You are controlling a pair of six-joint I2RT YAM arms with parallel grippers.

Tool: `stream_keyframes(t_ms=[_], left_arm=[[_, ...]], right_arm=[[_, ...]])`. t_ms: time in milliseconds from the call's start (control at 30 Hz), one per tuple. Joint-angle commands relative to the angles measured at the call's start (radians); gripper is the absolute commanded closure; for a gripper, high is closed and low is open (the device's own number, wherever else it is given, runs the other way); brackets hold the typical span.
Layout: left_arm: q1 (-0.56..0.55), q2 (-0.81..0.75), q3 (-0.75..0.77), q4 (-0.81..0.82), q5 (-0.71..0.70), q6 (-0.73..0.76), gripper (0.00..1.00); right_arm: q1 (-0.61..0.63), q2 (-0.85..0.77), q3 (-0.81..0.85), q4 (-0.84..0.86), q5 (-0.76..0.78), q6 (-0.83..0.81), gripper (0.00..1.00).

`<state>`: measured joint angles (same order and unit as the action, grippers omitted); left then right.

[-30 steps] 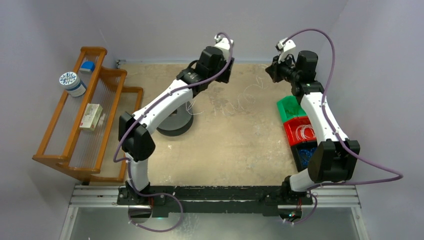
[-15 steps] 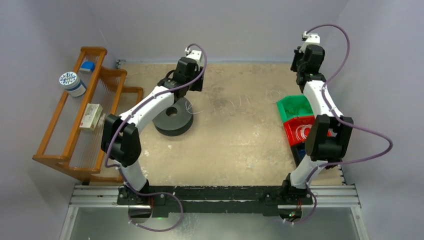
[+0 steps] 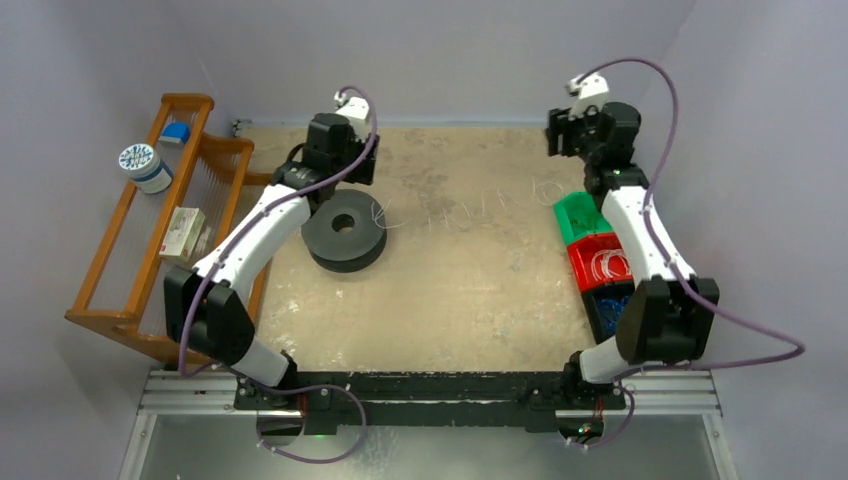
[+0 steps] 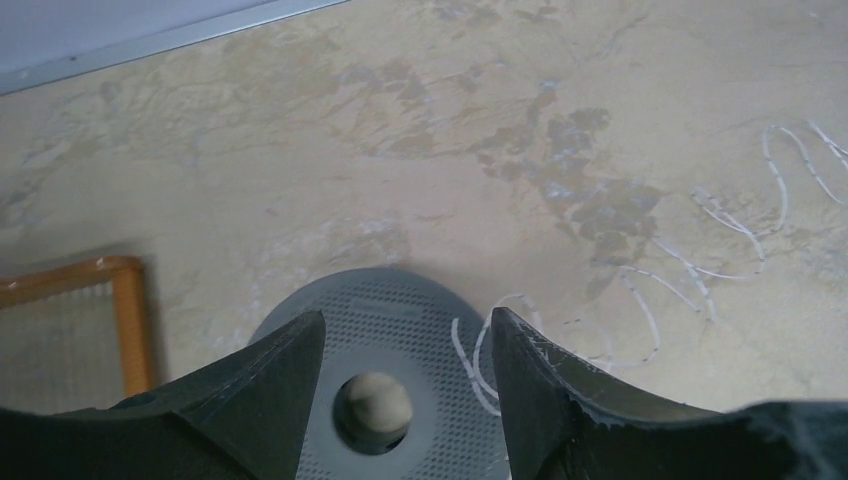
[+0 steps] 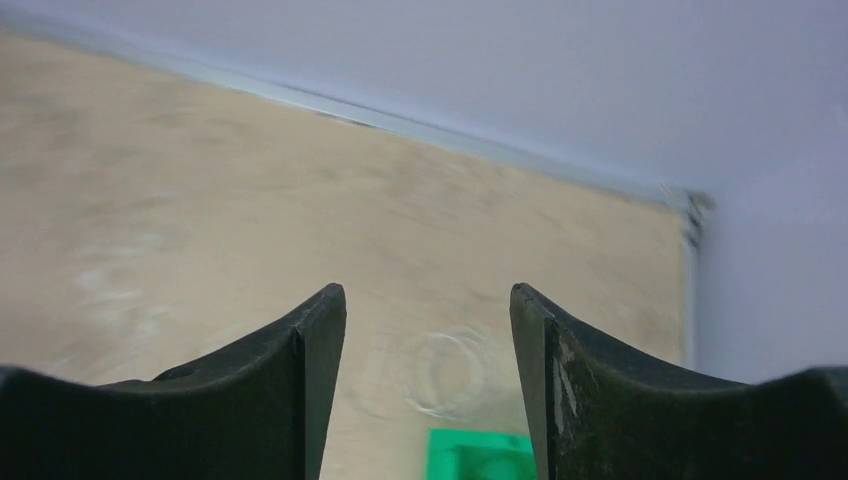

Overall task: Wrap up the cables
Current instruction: Adjust the cable at the center of the board.

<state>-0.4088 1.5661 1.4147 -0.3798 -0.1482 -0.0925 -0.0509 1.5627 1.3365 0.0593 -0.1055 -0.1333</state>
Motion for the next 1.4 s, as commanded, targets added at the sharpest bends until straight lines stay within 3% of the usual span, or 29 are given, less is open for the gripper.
stream_keyframes(t_ms=[0, 67, 133, 333, 567, 600, 667, 1100, 1367], left_arm=[[0.132, -0.077, -0.062, -0.056, 0.062, 0.042, 0.39], [0.215, -0.090, -0.093, -0.079, 0.132, 0.034, 0.39], [0.278, -0.104, -0.127, -0.089, 0.180, 0.041, 0.39], [0.408, -0.188, -0.234, -0.082, 0.243, 0.051, 0.39], [0.477, -0.198, -0.301, -0.085, 0.289, 0.062, 0.35], [0.480, -0.191, -0.308, -0.082, 0.294, 0.063, 0.35], [0.488, -0.179, -0.314, -0.076, 0.297, 0.066, 0.25], [0.496, -0.168, -0.339, -0.048, 0.327, 0.065, 0.23], [0.497, -0.168, -0.347, -0.048, 0.335, 0.066, 0.23]], right_arm=[[0.198, -0.156, -0.098, 0.061, -0.324, -0.245, 0.35], [0.290, -0.199, -0.155, 0.084, -0.403, -0.355, 0.33], [0.400, -0.214, -0.185, 0.110, -0.389, -0.431, 0.28], [0.698, -0.032, -0.032, -0.023, -0.226, -0.642, 0.29], [0.921, 0.191, 0.108, -0.094, 0.097, -0.811, 0.30], [0.935, 0.216, 0.125, -0.098, 0.128, -0.825, 0.30], [0.957, 0.264, 0.157, -0.102, 0.180, -0.843, 0.30], [0.976, 0.432, 0.253, -0.151, 0.348, -0.915, 0.37], [0.975, 0.450, 0.255, -0.087, 0.317, -0.917, 0.62]])
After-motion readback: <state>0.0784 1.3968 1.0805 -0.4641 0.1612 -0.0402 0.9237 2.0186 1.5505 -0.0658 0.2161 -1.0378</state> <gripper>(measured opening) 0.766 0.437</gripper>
